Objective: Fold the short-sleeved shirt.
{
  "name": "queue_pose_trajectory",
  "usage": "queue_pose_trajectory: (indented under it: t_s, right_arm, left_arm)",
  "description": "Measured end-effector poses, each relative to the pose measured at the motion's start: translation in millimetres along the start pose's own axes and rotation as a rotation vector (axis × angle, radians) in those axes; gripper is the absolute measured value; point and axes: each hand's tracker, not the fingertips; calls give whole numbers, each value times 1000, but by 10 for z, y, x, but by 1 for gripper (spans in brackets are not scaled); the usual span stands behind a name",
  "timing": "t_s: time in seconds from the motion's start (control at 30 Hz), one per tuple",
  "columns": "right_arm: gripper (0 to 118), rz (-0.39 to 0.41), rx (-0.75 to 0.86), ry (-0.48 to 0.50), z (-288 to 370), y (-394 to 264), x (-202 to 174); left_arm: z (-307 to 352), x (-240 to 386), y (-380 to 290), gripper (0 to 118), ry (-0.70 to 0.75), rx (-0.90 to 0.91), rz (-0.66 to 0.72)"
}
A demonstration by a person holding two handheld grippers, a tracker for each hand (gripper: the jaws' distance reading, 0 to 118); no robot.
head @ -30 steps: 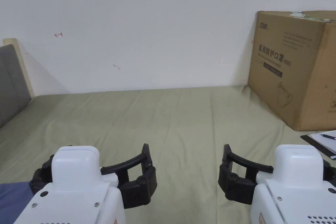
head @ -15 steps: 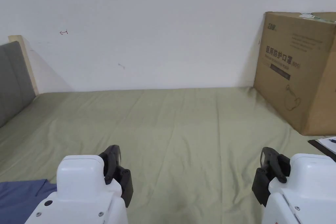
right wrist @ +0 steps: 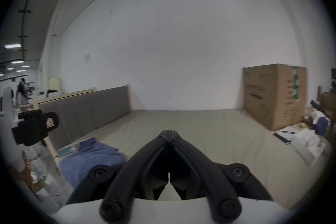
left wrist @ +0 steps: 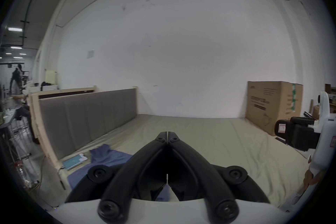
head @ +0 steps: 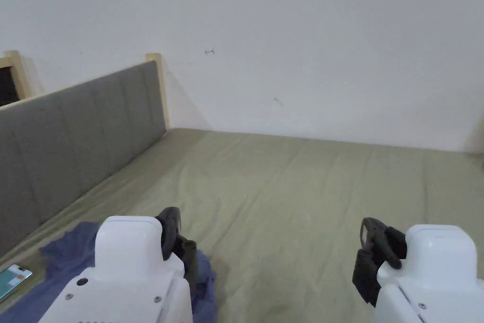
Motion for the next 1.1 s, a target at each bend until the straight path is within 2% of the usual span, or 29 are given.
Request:
queue_pose_trajectory:
  t_s: [0.07, 0.17, 0.37, 0.53, 0.57, 0.6, 0.63, 0.67, 0.77, 0.9, 0.97, 1.0, 1.07, 1.1]
  right_arm:
    - [0, -27, -22, 86, -96, -25, -172]
    - [0, 26, -42, 139, -173, -69, -405]
    - [0, 41, -90, 179, -281, -146, -552]
    - [0, 63, -156, 172, -438, -302, -562]
    - [0, 67, -172, 171, -477, -341, -565]
    - [0, 69, -190, 171, -520, -386, -566]
    - [0, 74, -211, 167, -565, -429, -570]
    - [0, 81, -234, 166, -615, -476, -573]
    - [0, 89, -289, 164, -787, -622, -585]
    - [0, 43, -370, 177, -1022, -779, -585]
    - [0, 40, -389, 179, -1087, -843, -578]
    - [0, 44, -400, 178, -1112, -875, -573]
    - [0, 55, -428, 174, -1161, -935, -551]
    - [0, 54, -438, 172, -1180, -965, -539]
  left_arm:
    - [41, -147, 7, 0, 62, -9, -20]
    - [66, -320, -14, 0, 104, -22, -24]
    - [-198, -547, -199, 0, 156, -90, -4]
    - [-815, -849, -538, 3, 119, -303, 88]
    - [-941, -920, -621, 21, 106, -339, 106]
    - [-1087, -993, -726, 53, 83, -368, 133]
    - [-1238, -1051, -829, 102, 76, -419, 137]
    - [-1426, -1092, -942, 118, 70, -459, 147]
    - [-1809, -1188, -1226, 116, 124, -568, 113]
    - [-2321, -1201, -1635, 116, 68, -715, 231]
    - [-2521, -1131, -1786, 116, 81, -757, 227]
    - [-2605, -1098, -1882, 112, 83, -760, 217]
    - [-2760, -1021, -2018, 83, 67, -845, 207]
    - [-2833, -984, -2106, 76, 48, -897, 214]
